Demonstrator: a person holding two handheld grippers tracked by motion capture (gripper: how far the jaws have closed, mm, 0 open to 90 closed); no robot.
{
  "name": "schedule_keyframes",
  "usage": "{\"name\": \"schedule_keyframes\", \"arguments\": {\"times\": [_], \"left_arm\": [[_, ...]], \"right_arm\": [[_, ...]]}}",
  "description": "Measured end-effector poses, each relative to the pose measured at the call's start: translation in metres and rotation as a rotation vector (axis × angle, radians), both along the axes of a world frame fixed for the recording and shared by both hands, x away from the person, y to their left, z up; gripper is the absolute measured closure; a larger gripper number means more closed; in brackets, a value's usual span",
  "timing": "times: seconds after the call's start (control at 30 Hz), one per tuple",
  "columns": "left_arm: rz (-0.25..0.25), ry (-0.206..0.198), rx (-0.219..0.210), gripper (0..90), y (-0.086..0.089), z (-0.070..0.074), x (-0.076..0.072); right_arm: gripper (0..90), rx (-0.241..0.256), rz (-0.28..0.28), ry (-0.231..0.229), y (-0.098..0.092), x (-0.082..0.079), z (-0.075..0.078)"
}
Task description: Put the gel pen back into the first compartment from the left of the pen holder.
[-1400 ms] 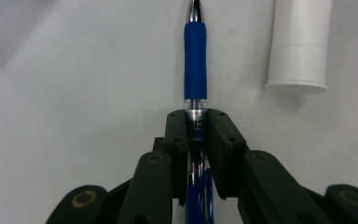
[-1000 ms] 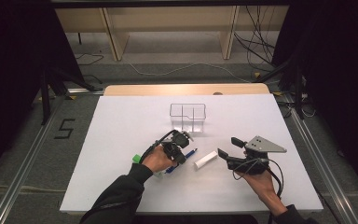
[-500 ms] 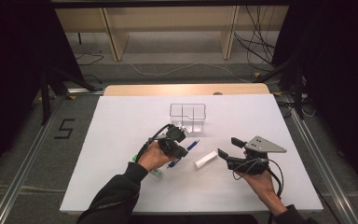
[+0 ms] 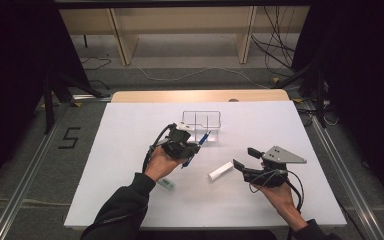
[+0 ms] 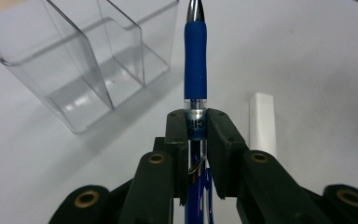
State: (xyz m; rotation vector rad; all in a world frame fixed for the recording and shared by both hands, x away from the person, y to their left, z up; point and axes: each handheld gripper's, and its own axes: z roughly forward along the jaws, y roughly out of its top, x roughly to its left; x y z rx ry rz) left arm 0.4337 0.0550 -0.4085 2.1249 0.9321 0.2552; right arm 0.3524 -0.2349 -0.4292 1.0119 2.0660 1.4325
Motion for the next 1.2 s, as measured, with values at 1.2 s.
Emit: {"name": "schedule_keyframes", "arguments": {"times": [1.2], "left_arm": [[0.182, -0.241, -0.231, 78.8, 0.026, 0.035, 0.035]], "right_arm": [[24.7, 0.022, 0.005, 0.009, 0.000, 0.001, 0.000]]}}
